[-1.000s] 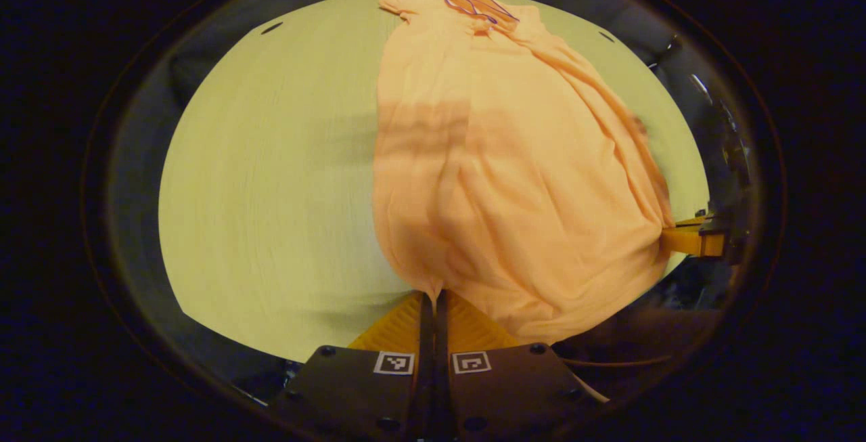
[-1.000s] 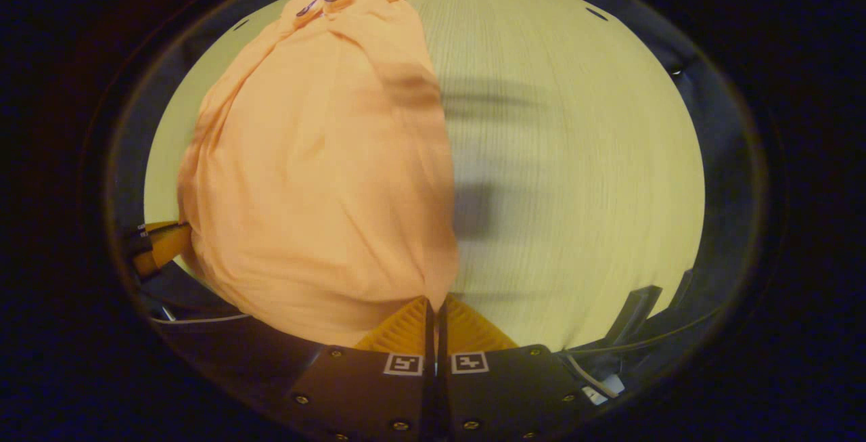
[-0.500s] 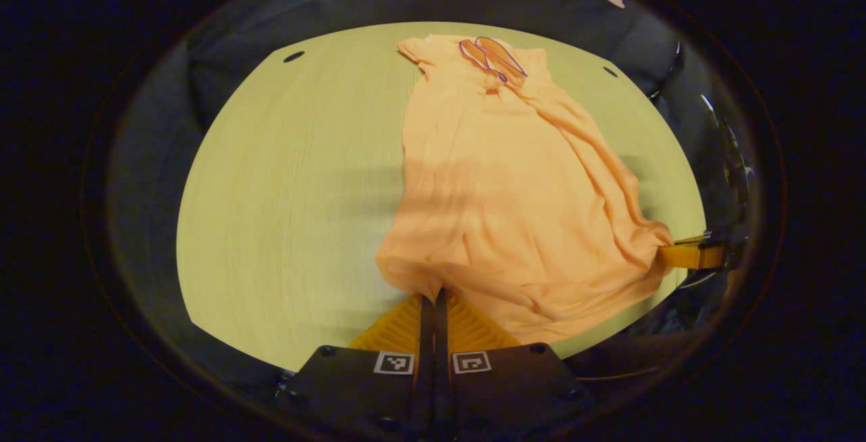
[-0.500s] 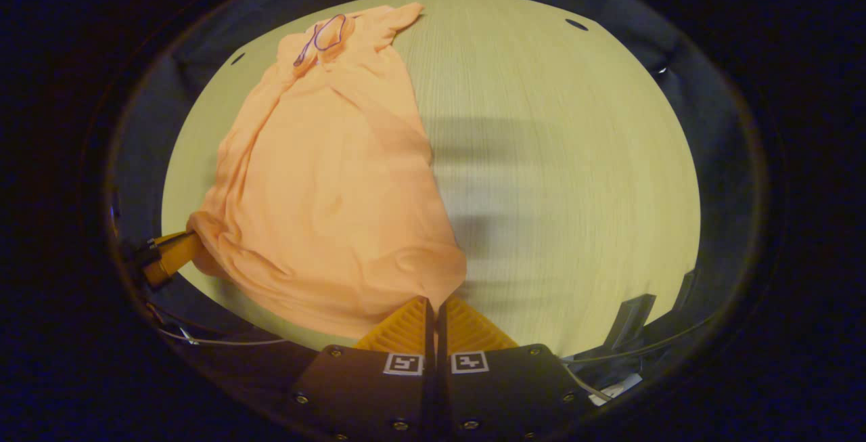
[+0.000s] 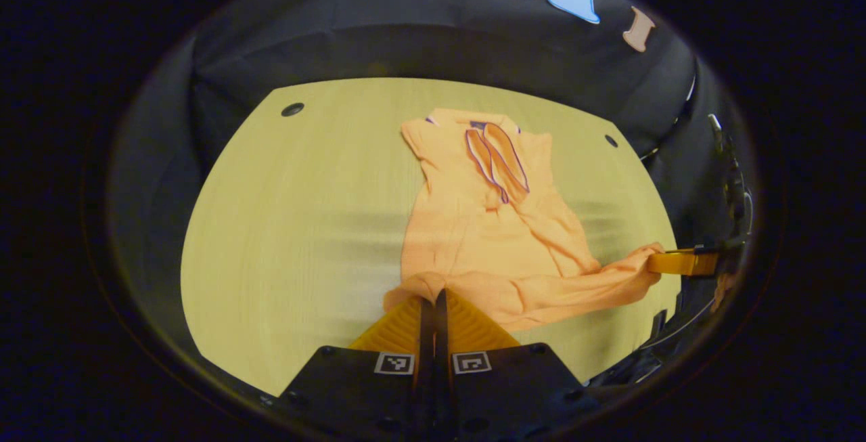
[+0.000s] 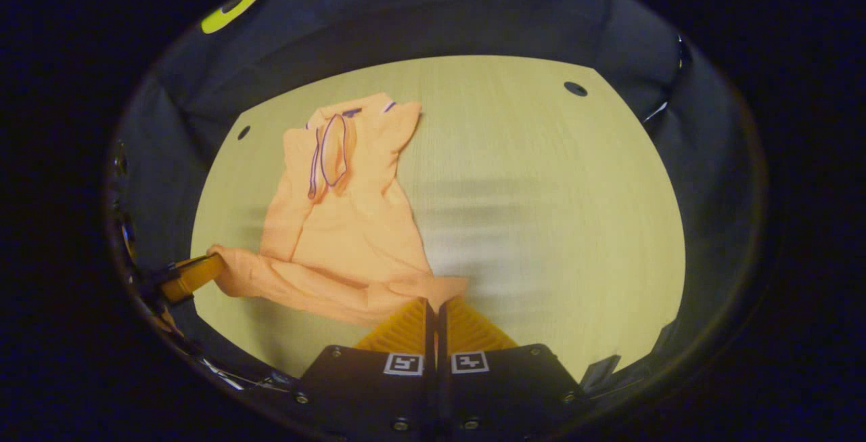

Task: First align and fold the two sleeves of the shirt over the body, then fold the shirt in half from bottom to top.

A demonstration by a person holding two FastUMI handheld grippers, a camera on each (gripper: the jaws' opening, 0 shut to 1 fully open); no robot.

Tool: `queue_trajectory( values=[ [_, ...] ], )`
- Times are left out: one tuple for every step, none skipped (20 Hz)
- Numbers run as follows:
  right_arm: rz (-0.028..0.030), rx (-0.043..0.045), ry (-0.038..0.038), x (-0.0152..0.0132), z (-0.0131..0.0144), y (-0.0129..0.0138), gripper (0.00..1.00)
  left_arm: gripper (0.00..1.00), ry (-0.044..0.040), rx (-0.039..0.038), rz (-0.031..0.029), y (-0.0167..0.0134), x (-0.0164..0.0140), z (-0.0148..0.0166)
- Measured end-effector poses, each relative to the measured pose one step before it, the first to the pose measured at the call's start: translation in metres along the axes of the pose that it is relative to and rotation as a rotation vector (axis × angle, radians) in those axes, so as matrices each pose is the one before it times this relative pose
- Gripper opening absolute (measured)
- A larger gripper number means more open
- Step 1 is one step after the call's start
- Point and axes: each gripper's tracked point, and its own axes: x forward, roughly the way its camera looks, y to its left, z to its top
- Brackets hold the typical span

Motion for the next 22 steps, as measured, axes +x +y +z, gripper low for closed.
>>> queue_trajectory(
  values=[
    [0.00098,0.00089,-0.01734,0.00181,0.01504,-0.00020,0.01,0.07,-0.02001,-0.00514,-0.00233,0.02063,-0.02379,0.02099],
    [0.00214,0.00382,-0.01593,-0.00021,0.01545,0.00099,0.01,0.07,-0.01857,-0.00347,-0.00082,0.02490,-0.02303,0.02313],
    [0.00602,0.00343,-0.01311,0.00384,0.01569,0.00236,0.01,0.07,-0.01376,-0.00185,0.00013,0.01648,-0.01620,0.01666],
    [0.00536,0.00292,-0.01297,0.00225,0.01665,0.00222,0.01,0.06,-0.01632,-0.00060,0.00285,0.01670,-0.01796,0.01508],
    [0.00249,0.00289,-0.01387,0.00405,0.01441,0.00158,0.01,0.06,-0.01247,0.00040,0.00266,0.01933,-0.01414,0.01428],
    [0.00300,0.00207,-0.01085,0.00197,0.01248,0.00044,0.01,0.06,-0.01192,-0.00010,0.00002,0.01714,-0.01324,0.00945],
    [0.00216,0.00425,-0.01253,0.00318,0.01424,-0.00152,0.01,0.07,-0.00949,-0.00124,0.00142,0.01973,-0.01462,0.01040],
    [0.00337,0.00536,-0.01438,0.00626,0.01606,0.00131,0.01,0.07,-0.00815,-0.00323,-0.00025,0.02204,-0.01603,0.01562],
    [0.00385,0.00407,-0.00973,0.01080,0.01199,0.00272,0.01,0.06,-0.00916,-0.00240,0.00145,0.02302,-0.01227,0.01185],
    [0.00437,0.00593,-0.01434,0.00742,0.01311,0.00242,0.01,0.06,-0.00912,-0.00233,0.00272,0.02575,-0.01469,0.01270],
    [0.00412,0.00431,-0.01663,0.00370,0.01021,0.00193,0.01,0.06,-0.00930,-0.00507,-0.00361,0.02719,-0.01417,0.01375],
    [0.00407,0.00430,-0.01342,0.00437,0.01249,0.00136,0.01,0.07,-0.01131,-0.00536,-0.00120,0.02290,-0.01186,0.01316],
    [0.00337,0.00412,-0.01377,0.00747,0.01232,0.00256,0.01,0.07,-0.00711,-0.00409,-0.00241,0.02252,-0.00937,0.01336],
    [0.00373,0.00303,-0.01390,0.00587,0.01032,0.00132,0.01,0.06,-0.00731,-0.00387,0.00022,0.02406,-0.00967,0.01545],
    [-0.00057,0.00149,-0.00949,0.00928,0.00787,0.00093,0.01,0.06,-0.01076,-0.00384,-0.00048,0.02428,-0.00888,0.01488],
    [-0.00132,-0.00024,-0.00951,0.00779,0.00752,0.00000,0.01,0.07,-0.01289,-0.00301,-0.00161,0.01555,-0.00642,0.01129],
    [0.00005,-0.00029,-0.00842,0.00750,0.00647,0.00006,0.01,0.06,-0.00942,-0.00142,0.00167,0.01883,-0.00561,0.01301],
    [0.00084,-0.00195,-0.00737,0.00751,0.00667,-0.00023,0.01,0.06,-0.00989,0.00225,0.00112,0.02222,-0.00686,0.01696],
    [0.00173,-0.00041,-0.00818,0.00743,0.00579,0.00038,0.01,0.06,-0.00624,0.00728,0.00217,0.02197,-0.00546,0.01594],
    [0.00208,0.00015,-0.00974,0.00747,0.00720,-0.00016,0.01,0.06,-0.00775,0.00924,0.00309,0.02258,-0.00593,0.01406],
    [0.00011,0.00000,-0.00773,0.00684,0.00489,-0.00099,0.01,0.06,-0.00331,0.00909,0.00007,0.01827,0.00027,0.01089],
    [0.00042,0.00043,-0.01127,0.00733,0.00531,-0.00039,0.01,0.06,-0.00208,0.00572,-0.00086,0.01925,-0.00210,0.01025]
  ],
)
